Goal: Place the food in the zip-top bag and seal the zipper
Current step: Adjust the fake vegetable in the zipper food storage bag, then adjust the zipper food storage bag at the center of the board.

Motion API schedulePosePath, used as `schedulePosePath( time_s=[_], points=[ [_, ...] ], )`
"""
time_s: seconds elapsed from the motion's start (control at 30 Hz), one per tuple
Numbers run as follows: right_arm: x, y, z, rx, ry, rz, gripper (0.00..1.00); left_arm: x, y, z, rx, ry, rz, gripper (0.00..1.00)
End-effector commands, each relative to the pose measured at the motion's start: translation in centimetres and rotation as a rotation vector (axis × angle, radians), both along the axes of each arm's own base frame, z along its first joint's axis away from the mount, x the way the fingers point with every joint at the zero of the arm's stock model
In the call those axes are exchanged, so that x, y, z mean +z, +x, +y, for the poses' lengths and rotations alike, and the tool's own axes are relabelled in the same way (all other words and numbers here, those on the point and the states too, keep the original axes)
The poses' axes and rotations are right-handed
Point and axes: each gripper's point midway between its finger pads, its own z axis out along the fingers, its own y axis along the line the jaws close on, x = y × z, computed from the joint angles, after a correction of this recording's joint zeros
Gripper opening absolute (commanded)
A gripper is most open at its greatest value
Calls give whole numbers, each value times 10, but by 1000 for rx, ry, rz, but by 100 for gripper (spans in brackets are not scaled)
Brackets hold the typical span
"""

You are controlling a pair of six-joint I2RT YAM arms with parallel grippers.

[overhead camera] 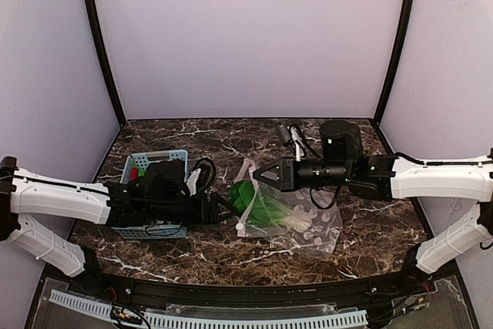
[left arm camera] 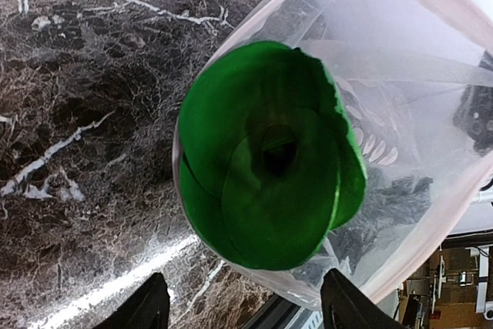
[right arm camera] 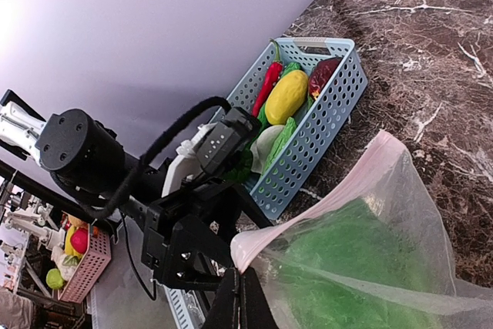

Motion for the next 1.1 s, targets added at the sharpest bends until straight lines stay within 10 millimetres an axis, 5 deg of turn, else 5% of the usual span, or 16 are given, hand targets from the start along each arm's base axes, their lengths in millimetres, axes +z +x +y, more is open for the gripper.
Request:
schedulePosePath(
  time_s=[0.0, 0.17, 0.3, 1.07],
  points=[
    [18, 1, -2, -4, 36, -44, 0, -9, -3, -11, -20, -26, 51, 67],
    [20, 1, -3, -5, 37, -48, 0, -11, -4, -19, -37, -55, 65, 67],
    [19, 2, -3, -12, 31, -46, 0, -13, -5, -24, -43, -65, 78, 55],
    [11, 9, -6, -53, -2, -44, 0, -8, -15, -26, -39, -97, 97, 28]
  ],
)
